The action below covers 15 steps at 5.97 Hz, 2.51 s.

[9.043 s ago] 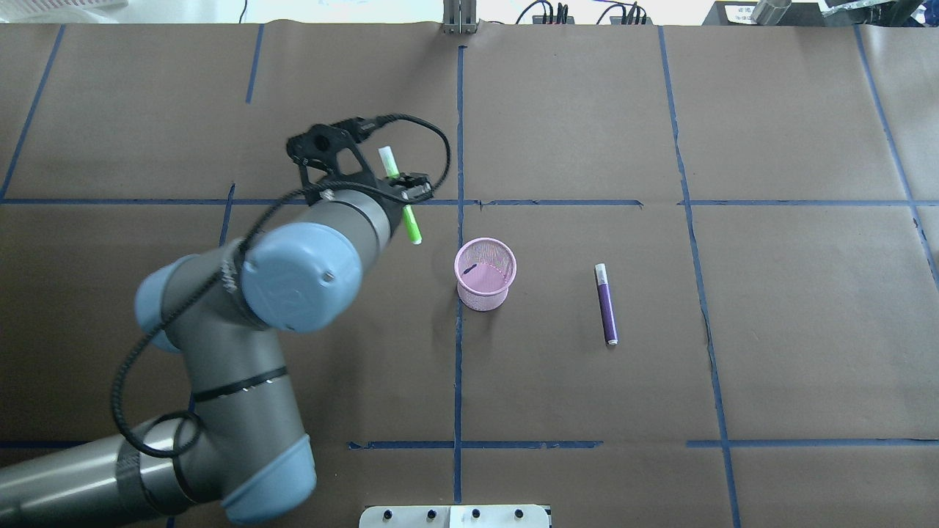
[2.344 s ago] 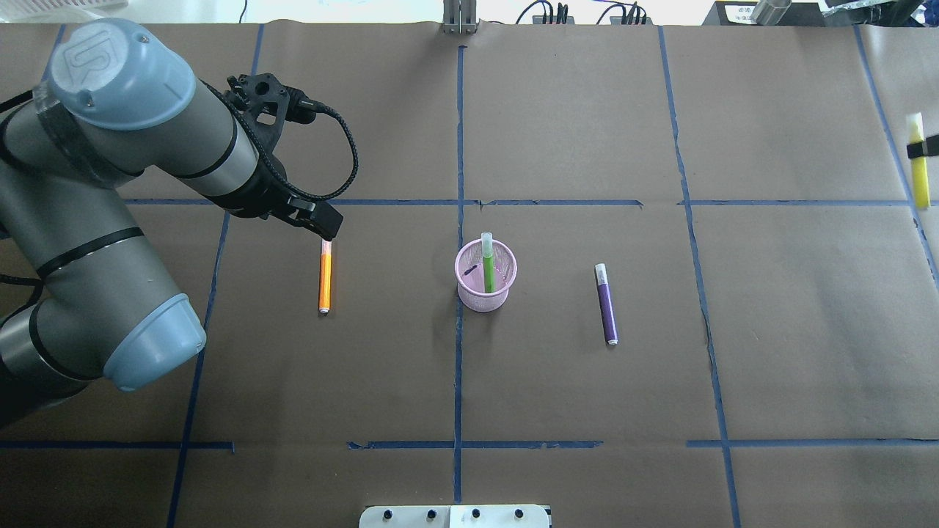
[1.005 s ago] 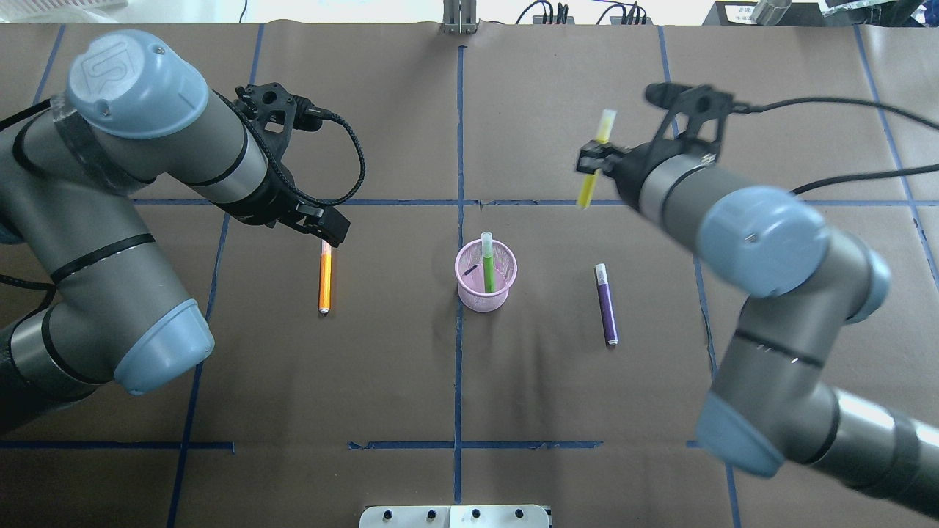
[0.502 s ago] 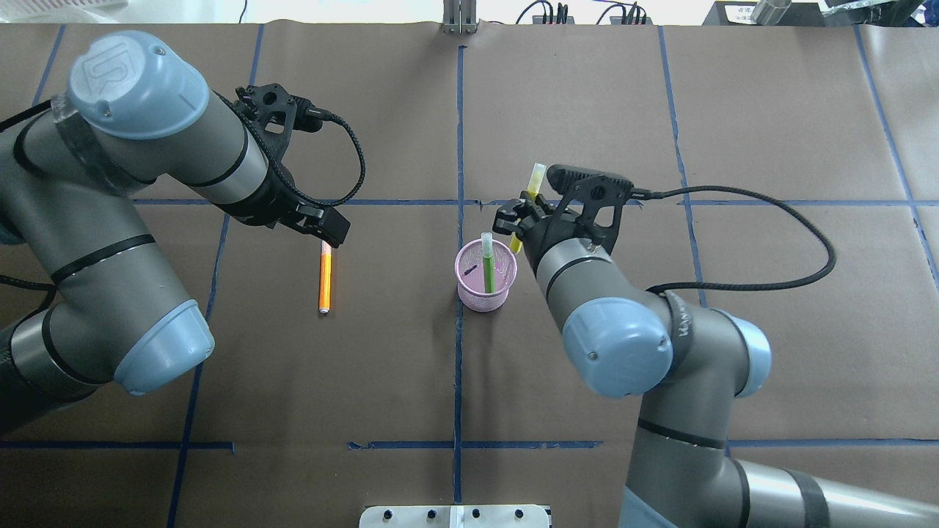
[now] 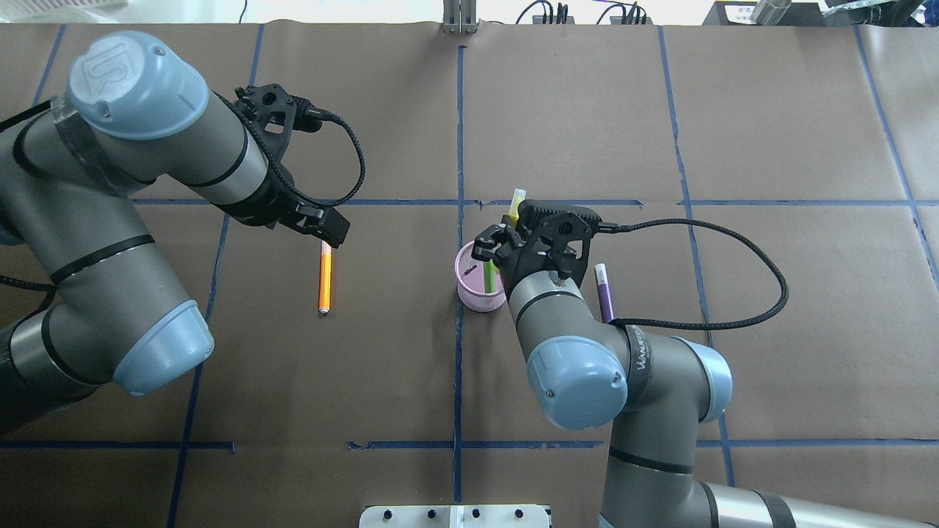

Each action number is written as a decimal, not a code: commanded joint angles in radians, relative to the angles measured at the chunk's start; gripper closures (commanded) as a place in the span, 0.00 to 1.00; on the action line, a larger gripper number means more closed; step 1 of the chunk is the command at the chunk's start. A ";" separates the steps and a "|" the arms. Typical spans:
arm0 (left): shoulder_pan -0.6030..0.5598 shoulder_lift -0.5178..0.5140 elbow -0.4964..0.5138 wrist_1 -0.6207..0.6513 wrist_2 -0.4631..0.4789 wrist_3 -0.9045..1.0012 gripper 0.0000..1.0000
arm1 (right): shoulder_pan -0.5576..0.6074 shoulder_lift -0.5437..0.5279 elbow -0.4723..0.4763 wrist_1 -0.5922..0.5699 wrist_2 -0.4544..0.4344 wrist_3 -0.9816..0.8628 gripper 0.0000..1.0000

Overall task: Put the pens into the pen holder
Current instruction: 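Carry the yellow highlighter with the right gripper into the pink cup and release, then grasp the orange marker with the left gripper while the right arm withdraws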

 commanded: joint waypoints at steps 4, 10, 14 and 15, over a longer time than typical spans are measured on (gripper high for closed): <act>0.000 -0.001 -0.001 0.000 0.000 -0.018 0.00 | 0.020 0.023 0.015 -0.003 0.134 -0.001 0.01; 0.127 -0.001 0.100 -0.057 0.160 -0.345 0.00 | 0.555 0.041 0.072 -0.470 1.096 -0.446 0.00; 0.155 -0.006 0.269 -0.202 0.219 -0.417 0.08 | 0.668 -0.068 0.048 -0.464 1.221 -0.727 0.00; 0.155 -0.006 0.292 -0.202 0.219 -0.411 0.09 | 0.668 -0.068 0.048 -0.463 1.221 -0.727 0.00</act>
